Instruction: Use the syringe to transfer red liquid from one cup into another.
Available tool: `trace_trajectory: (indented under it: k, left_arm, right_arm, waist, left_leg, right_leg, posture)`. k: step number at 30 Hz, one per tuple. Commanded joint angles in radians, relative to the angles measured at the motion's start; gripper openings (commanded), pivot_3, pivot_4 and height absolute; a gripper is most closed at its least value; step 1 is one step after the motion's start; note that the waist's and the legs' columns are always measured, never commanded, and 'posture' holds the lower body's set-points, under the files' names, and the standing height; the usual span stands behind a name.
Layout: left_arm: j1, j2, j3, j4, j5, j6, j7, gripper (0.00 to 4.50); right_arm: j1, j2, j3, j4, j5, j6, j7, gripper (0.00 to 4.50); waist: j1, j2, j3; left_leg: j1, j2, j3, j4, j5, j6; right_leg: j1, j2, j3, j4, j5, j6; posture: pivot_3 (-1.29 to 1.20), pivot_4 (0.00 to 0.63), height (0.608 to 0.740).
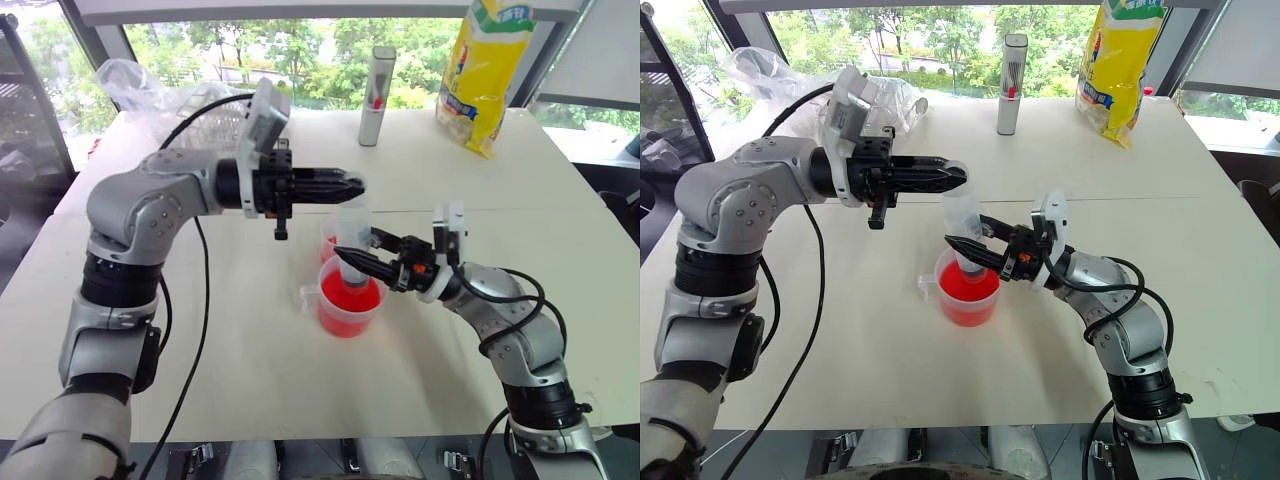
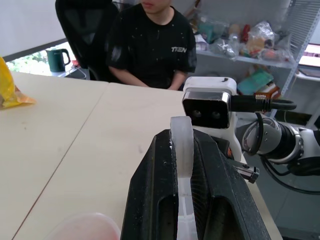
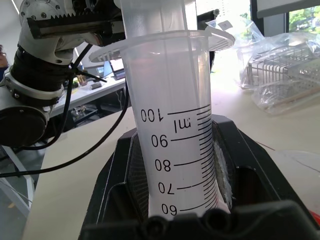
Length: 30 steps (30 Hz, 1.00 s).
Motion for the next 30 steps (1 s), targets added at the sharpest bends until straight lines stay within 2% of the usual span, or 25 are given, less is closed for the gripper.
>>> trace_trajectory:
  k: [1,30]
  left_arm:
    - [-0.074,0.018,0.089,0.010,0.005,-0.046,0.026,0.12]
    - [-0.066,0.014,0.085,0.000,-0.002,-0.043,0.036,0.12]
  right_arm:
    - [0.031,-0.017,0.055,-0.030,0.001,0.031,0.030,1.37]
    - [0.020,-0.021,0.052,-0.033,0.000,0.035,0.031,1.37]
  waist:
    - [0.000,0.000,0.000]
    - [0.000,0.000,0.000]
  left_leg:
    - [0.000,0.000,0.000,0.000,0.000,0.000]
    - [0.000,0.000,0.000,0.000,0.000,0.000]
  right_leg:
    - [0.000,0.000,0.000,0.000,0.000,0.000]
    - [0.000,0.000,0.000,0.000,0.000,0.000]
  posture:
    - [0.00,0.150,0.740]
    - [0.00,0.150,0.740]
